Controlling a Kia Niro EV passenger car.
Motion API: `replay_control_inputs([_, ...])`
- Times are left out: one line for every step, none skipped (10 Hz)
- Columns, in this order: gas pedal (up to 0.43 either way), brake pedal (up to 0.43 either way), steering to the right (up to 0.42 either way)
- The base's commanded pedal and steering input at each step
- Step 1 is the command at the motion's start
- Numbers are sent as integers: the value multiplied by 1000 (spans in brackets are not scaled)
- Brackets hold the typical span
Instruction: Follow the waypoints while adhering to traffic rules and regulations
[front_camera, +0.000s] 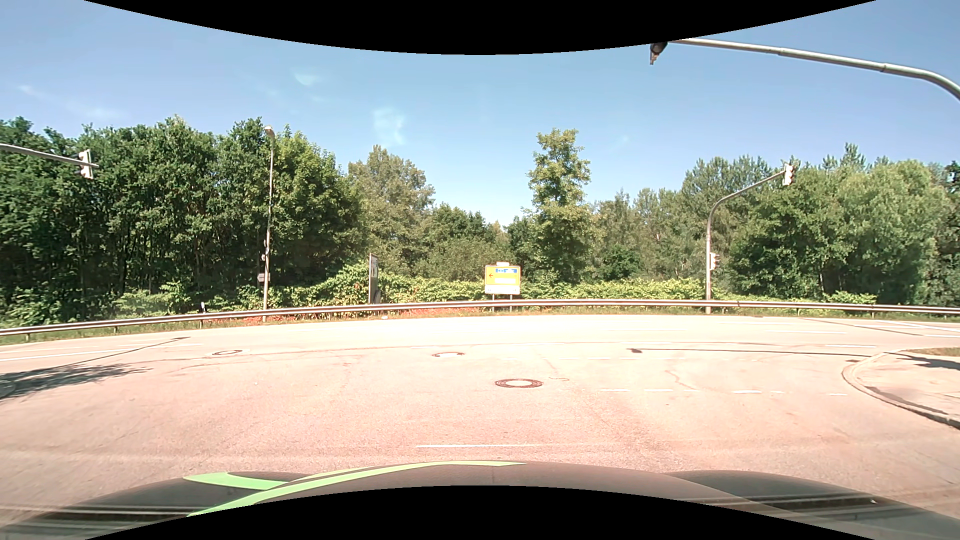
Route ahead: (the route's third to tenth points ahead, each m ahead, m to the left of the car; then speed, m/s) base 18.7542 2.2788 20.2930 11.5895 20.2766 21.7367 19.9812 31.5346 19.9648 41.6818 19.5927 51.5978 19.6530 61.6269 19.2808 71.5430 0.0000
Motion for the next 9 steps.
replay_control_inputs([0, 366, -24])
replay_control_inputs([0, 366, -24])
replay_control_inputs([0, 366, -24])
replay_control_inputs([0, 366, -24])
replay_control_inputs([0, 366, -24])
replay_control_inputs([0, 366, -24])
replay_control_inputs([0, 366, -24])
replay_control_inputs([0, 366, -24])
replay_control_inputs([0, 360, -24])
